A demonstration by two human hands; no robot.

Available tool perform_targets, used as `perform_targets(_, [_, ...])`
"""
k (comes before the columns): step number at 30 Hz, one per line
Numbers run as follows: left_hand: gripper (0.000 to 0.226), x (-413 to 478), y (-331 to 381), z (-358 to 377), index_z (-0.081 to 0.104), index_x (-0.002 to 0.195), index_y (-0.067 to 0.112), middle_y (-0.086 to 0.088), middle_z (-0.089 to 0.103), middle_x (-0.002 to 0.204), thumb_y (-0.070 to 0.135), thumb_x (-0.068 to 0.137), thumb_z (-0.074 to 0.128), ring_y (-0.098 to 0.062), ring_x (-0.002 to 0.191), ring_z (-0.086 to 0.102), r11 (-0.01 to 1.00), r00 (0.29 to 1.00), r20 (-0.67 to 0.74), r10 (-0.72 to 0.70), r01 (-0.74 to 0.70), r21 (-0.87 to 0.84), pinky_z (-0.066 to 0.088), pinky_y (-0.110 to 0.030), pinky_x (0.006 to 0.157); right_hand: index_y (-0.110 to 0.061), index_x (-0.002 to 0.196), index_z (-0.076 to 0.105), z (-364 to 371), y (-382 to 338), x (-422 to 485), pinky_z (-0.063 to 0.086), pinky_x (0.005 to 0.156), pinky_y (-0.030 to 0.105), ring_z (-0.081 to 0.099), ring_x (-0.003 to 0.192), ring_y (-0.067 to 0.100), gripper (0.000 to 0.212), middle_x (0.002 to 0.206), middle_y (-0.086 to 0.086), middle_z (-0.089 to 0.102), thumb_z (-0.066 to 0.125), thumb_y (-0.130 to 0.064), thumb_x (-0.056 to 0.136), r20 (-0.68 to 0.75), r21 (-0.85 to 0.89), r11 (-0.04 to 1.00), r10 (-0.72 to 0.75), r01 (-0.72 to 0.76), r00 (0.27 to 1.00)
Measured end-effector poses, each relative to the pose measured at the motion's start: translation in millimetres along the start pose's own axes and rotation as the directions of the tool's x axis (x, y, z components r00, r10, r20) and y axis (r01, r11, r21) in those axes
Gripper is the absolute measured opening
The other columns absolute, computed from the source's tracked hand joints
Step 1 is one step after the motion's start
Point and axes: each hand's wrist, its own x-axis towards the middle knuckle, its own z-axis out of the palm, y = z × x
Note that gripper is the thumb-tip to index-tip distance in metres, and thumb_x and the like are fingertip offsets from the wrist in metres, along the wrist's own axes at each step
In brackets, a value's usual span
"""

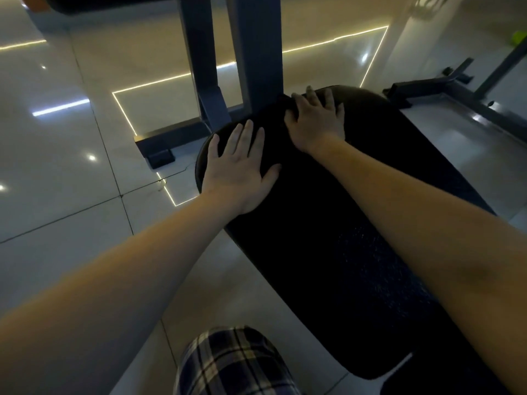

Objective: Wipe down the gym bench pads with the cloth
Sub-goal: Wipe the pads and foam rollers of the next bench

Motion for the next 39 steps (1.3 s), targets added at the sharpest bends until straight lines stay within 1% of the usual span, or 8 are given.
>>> perform_targets(6, [0.072, -2.4, 4.9, -2.7, -0.005, 0.158, 0.020, -0.001, -0.013, 0.165, 0.059, 0.101, 0.017, -0.016, 0.152, -0.012, 1.000, 1.000, 0.001, -0.017, 0.017, 0.005, -0.007, -0.046, 0.122, -0.037, 0.154, 0.004, -1.3, 7.7, -43.0, 0.001, 0.120, 0.053, -0.007, 0.149, 0.032, 0.060, 0.164, -0.001, 0.000, 0.024, -0.055, 0.100, 0.025, 0.009, 0.999, -0.032, 0.032, 0.999])
perform_targets(11, [0.063, -3.6, 3.3, -1.5, -0.012, 0.153, 0.044, -0.004, -0.018, 0.164, 0.064, 0.098, 0.011, -0.021, 0.151, -0.015, 1.000, 0.999, 0.029, 0.023, -0.023, 0.017, -0.008, -0.051, 0.121, -0.045, 0.152, -0.003, -1.3, 41.5, -151.3, -0.003, 0.121, 0.050, -0.013, 0.149, 0.027, 0.085, 0.163, -0.006, -0.008, 0.009, -0.083, 0.077, 0.084, -0.011, 0.987, -0.157, 0.159, 0.984])
perform_targets(14, [0.064, -3.2, 3.0, -0.1, -0.009, 0.152, 0.048, -0.004, -0.019, 0.164, 0.068, 0.095, 0.008, -0.022, 0.151, -0.016, 0.999, 0.999, 0.027, 0.024, -0.024, 0.021, -0.009, -0.052, 0.120, -0.048, 0.150, -0.005, 1.7, 59.6, -169.8, -0.008, 0.121, 0.044, -0.018, 0.147, 0.020, 0.079, 0.161, -0.011, -0.012, 0.002, -0.079, 0.078, 0.114, 0.000, 0.980, -0.199, 0.200, 0.973])
perform_targets(20, [0.070, 0.7, -1.7, 0.4, -0.010, 0.152, 0.048, -0.003, -0.019, 0.164, 0.076, 0.088, -0.003, -0.021, 0.151, -0.017, 0.999, 0.999, 0.029, 0.044, -0.045, 0.017, -0.008, -0.052, 0.121, -0.036, 0.154, 0.012, -2.1, 61.6, -49.8, -0.002, 0.120, 0.048, -0.006, 0.150, 0.028, 0.059, 0.164, -0.004, 0.004, 0.024, -0.056, 0.099, 0.000, 0.005, 0.990, -0.137, 0.137, 0.991])
perform_targets(25, [0.083, -2.4, -5.4, -3.1, -0.011, 0.152, 0.047, -0.004, -0.018, 0.164, 0.077, 0.075, -0.012, -0.020, 0.151, -0.015, 0.997, 0.997, 0.022, 0.071, -0.070, -0.018, -0.007, -0.051, 0.121, -0.031, 0.153, 0.021, -9.2, 58.1, 53.7, 0.002, 0.120, 0.050, -0.002, 0.150, 0.033, 0.056, 0.163, -0.002, 0.009, 0.024, -0.053, 0.101, 0.007, 0.038, 0.999, -0.028, 0.028, 1.000])
perform_targets(29, [0.079, -5.3, -3.4, -10.7, -0.010, 0.153, 0.045, -0.005, -0.018, 0.164, 0.077, 0.081, -0.005, -0.021, 0.151, -0.016, 0.998, 0.996, 0.062, 0.069, -0.069, -0.007, -0.006, -0.052, 0.121, -0.027, 0.150, 0.029, -19.1, 58.1, 69.4, 0.007, 0.120, 0.052, 0.001, 0.149, 0.036, 0.054, 0.162, -0.001, 0.016, 0.024, -0.051, 0.102, 0.030, 0.116, 0.993, 0.006, -0.010, 1.000])
perform_targets(33, [0.069, -7.9, 0.8, -9.9, -0.007, 0.154, 0.045, -0.004, -0.017, 0.165, 0.070, 0.091, 0.006, -0.021, 0.151, -0.016, 0.998, 0.996, 0.069, 0.061, -0.061, -0.009, -0.006, -0.052, 0.121, -0.034, 0.153, 0.018, -10.1, 58.4, 22.6, 0.003, 0.120, 0.047, -0.003, 0.150, 0.033, 0.055, 0.164, -0.003, 0.009, 0.024, -0.052, 0.102, 0.017, 0.094, 0.995, -0.024, 0.022, 1.000])
perform_targets(39, [0.082, -7.9, 1.9, -13.7, -0.007, 0.154, 0.044, -0.003, -0.018, 0.164, 0.076, 0.079, -0.006, -0.021, 0.151, -0.016, 0.997, 0.993, 0.103, 0.063, -0.059, -0.040, -0.006, -0.052, 0.121, -0.043, 0.152, 0.014, 4.3, 106.4, -168.5, 0.007, 0.120, 0.042, -0.009, 0.149, 0.018, 0.056, 0.162, -0.013, 0.004, 0.024, -0.057, 0.099, -0.017, 0.093, 0.964, -0.250, 0.250, 0.968])
